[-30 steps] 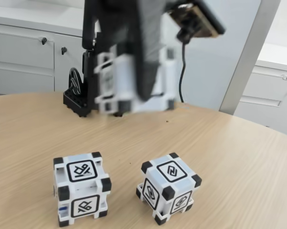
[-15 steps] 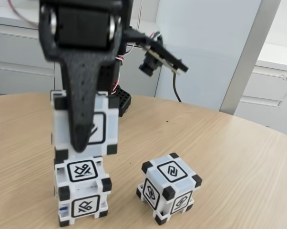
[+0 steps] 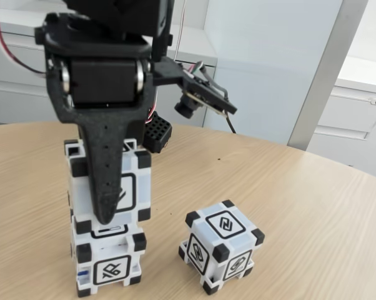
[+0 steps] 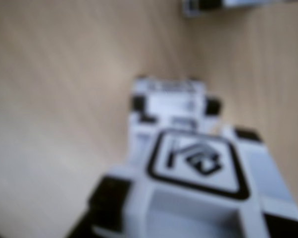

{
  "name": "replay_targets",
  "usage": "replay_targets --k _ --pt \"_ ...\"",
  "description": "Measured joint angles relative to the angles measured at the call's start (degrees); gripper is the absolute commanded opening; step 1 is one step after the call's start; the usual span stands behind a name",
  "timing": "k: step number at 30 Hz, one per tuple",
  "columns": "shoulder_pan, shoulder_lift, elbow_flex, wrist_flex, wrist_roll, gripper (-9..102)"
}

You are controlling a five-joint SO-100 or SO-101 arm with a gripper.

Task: Stack cubes from left to right.

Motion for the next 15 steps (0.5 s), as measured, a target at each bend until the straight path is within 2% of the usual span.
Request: replay_targets --k 15 --pt "0.1 -4.3 0.0 0.0 -0.6 20"
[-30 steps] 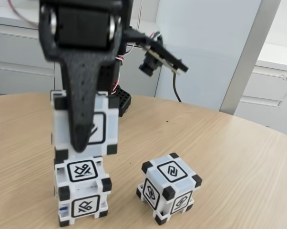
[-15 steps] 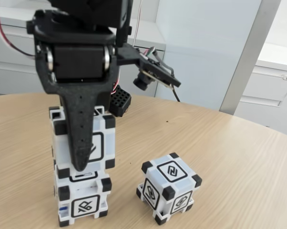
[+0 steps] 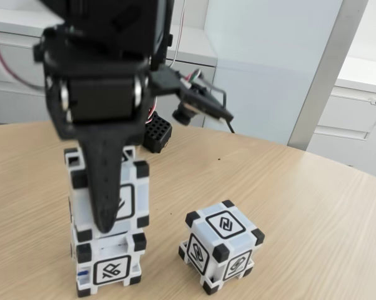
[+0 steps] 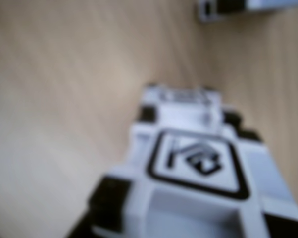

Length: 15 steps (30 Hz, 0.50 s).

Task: Stack cubes from left to right.

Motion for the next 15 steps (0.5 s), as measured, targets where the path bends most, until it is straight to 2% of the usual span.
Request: replay_targets --k 4,12,15 --pt "-0.1 -0.1 0.0 0.0 0.0 22" --pt "-0.1 -0.2 0.0 0.0 -0.1 37" --pt "-0.1 -0.2 0.0 0.0 -0.1 38"
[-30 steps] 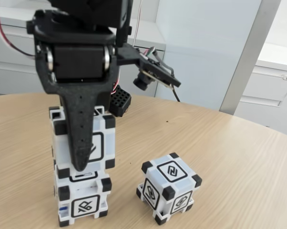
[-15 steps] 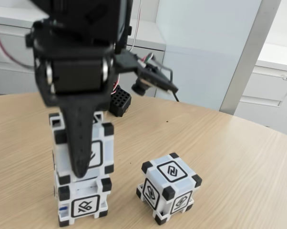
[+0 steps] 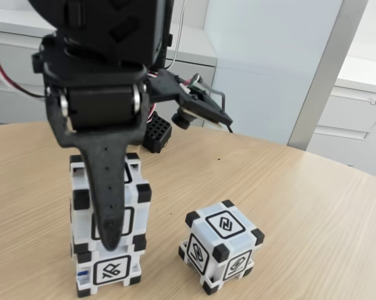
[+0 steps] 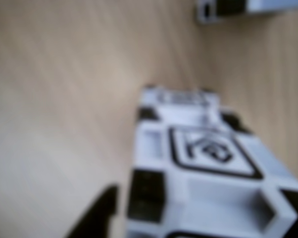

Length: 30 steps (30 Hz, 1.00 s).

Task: Stack cubes from left to right.

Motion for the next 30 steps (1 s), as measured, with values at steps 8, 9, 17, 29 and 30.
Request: replay_targets --k 8,9,17,29,30 --pt "0.0 0.2 0.0 0.0 -0.4 38" --pt "0.0 0.7 0.0 0.0 -0.4 38" --pt "-0.4 15.3 0.0 1.2 0.8 38" --pt "-11.4 21.6 0.0 8.4 2.9 38" --pt "-13.6 21.6 0.0 8.4 3.5 38"
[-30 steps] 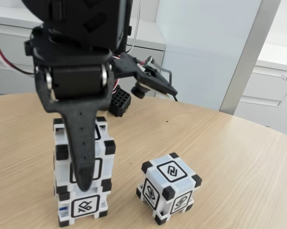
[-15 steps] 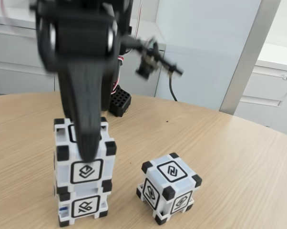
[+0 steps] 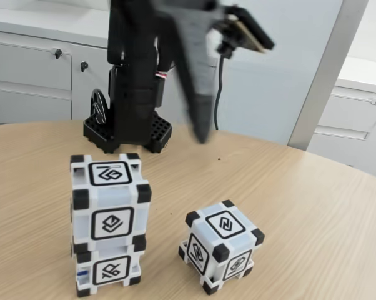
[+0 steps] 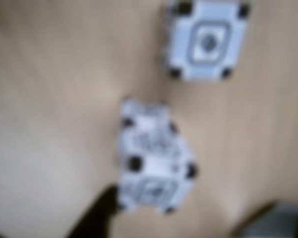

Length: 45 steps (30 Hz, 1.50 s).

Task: Stack cubes from left to right.

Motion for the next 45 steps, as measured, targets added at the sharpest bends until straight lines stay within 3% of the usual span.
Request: replay_targets --k 6,12,37,45 --pt "-8.6 0.0 0.0 -0.4 4.0 38" --pt "-12.4 0.0 0.0 -8.6 6.6 38" --pt "-12.6 -29.3 0.0 -12.3 4.1 38" --pt "-12.5 -31.5 0.0 -20.3 6.9 37"
